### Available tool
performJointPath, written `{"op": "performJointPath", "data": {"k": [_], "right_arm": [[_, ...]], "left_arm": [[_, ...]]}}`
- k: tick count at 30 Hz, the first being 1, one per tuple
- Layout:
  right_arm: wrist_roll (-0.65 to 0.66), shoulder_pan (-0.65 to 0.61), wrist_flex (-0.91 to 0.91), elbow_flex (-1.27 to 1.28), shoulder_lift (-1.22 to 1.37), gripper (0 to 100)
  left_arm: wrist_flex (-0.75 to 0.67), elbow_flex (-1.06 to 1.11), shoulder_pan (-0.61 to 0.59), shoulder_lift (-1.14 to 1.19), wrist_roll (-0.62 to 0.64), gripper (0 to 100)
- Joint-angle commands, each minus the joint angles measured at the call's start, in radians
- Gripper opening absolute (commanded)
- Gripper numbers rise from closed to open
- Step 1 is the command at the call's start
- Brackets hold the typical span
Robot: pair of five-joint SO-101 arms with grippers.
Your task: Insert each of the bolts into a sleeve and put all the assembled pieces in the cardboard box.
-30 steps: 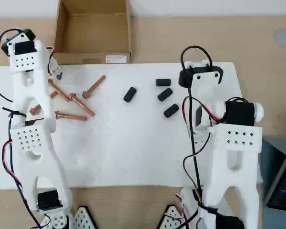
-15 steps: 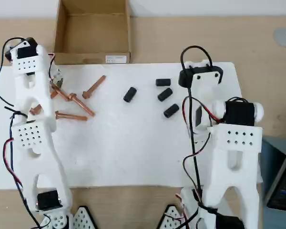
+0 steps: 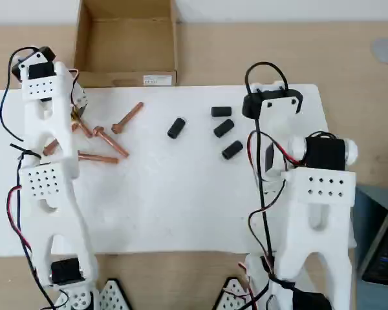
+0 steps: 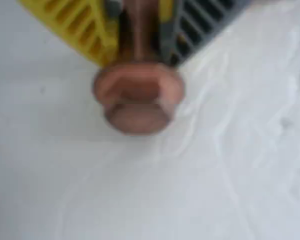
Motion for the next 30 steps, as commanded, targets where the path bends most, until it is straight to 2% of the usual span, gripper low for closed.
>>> {"op": "performJointPath", "data": {"k": [1, 5, 8, 13, 22, 30], "right_arm": [[0.009, 0.008, 0.017, -0.005, -0.038, 1.0], [0.003, 0.008, 0.018, -0.008, -0.039, 1.0], [0.003, 0.013, 0.023, -0.044, -0.039, 1.0], [0.003, 0.015, 0.023, -0.124, -0.039, 1.0], [0.009, 0.015, 0.025, -0.137, -0.088, 1.0], [0.092, 0.016, 0.025, -0.125, -0.272, 0.9]], "left_arm": [[0.129, -0.144, 0.035, -0.004, -0.009, 0], [0.25, -0.364, 0.092, -0.004, -0.009, 0], [0.253, -0.476, 0.11, -0.005, -0.008, 0], [0.253, -0.502, 0.14, -0.074, -0.011, 0], [0.253, -0.244, 0.196, -0.403, -0.1, 0], [0.253, 0.172, 0.247, -0.819, -0.195, 0]]}}
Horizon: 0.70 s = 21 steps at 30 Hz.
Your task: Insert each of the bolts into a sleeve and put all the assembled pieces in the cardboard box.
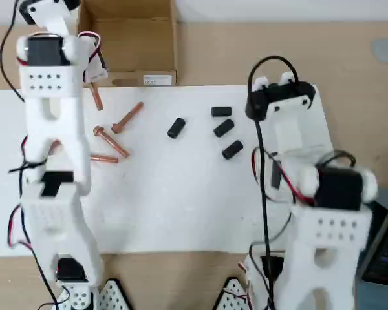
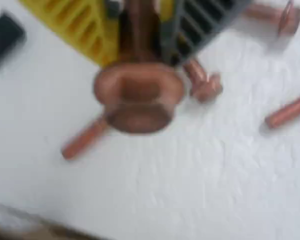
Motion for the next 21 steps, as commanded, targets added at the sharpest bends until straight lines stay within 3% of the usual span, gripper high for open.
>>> {"op": "performJointPath", "data": {"k": [1, 10, 15, 21], "right_arm": [[0.034, 0.016, 0.021, -0.038, -0.07, 0.9], [0.031, 0.015, 0.02, 0.024, -0.216, 0.9], [0.023, 0.015, -0.023, 0.128, -0.337, 0.9], [-0.114, 0.008, -0.187, 0.303, -0.449, 0.9]], "left_arm": [[0.008, 0.199, 0.046, -0.259, -0.044, 0], [-0.009, 0.712, 0.169, -0.766, -0.13, 0], [-0.13, 0.968, 0.183, -0.989, -0.13, 0], [-0.319, 1.301, 0.183, -1.23, -0.123, 0]]}}
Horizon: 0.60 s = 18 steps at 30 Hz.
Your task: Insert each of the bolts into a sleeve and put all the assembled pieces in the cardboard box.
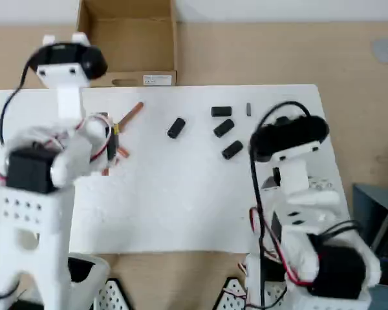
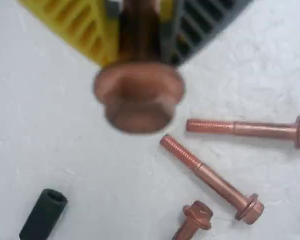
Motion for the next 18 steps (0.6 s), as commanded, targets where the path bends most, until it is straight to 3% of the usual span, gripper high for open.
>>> {"op": "performJointPath", "data": {"k": [1, 8, 18], "right_arm": [[-0.083, 0.008, -0.123, 0.111, -0.058, 0.9], [-0.192, -0.13, -0.282, 0.335, -0.211, 0.9], [-0.272, -0.424, -0.428, 0.568, -0.397, 0.9]], "left_arm": [[-0.109, 0.164, 0.008, -0.162, 0.003, 0], [-0.29, 0.462, 0.008, -0.437, 0.005, 0], [-0.451, 0.776, 0.046, -0.855, 0.167, 0]]}}
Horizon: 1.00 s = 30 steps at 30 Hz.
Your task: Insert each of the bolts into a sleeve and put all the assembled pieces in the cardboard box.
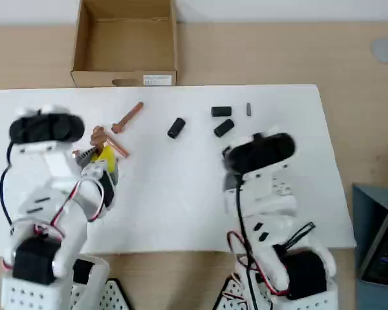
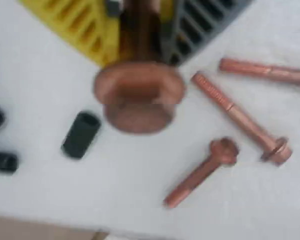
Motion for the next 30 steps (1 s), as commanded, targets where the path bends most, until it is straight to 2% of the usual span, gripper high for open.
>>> {"op": "performJointPath", "data": {"k": [1, 6, 12, 17, 23, 30], "right_arm": [[-0.009, -0.079, -0.071, 0.044, -0.053, 0.9], [-0.009, -0.213, -0.097, 0.101, -0.114, 0.9], [-0.009, -0.363, -0.095, 0.131, -0.148, 0.9], [-0.006, -0.466, -0.095, 0.136, -0.151, 0.9], [-0.005, -0.541, -0.103, 0.136, -0.153, 0.9], [-0.005, -0.567, -0.118, 0.14, -0.153, 0.9]], "left_arm": [[-0.072, 0.072, 0.048, -0.157, 0.04, 0], [-0.155, 0.189, 0.149, -0.366, 0.071, 0], [-0.16, 0.158, 0.175, -0.36, 0.15, 0], [-0.161, 0.123, 0.267, -0.36, 0.242, 0], [-0.161, 0.107, 0.35, -0.36, 0.282, 0], [-0.196, 0.109, 0.361, -0.36, 0.295, 0]]}}
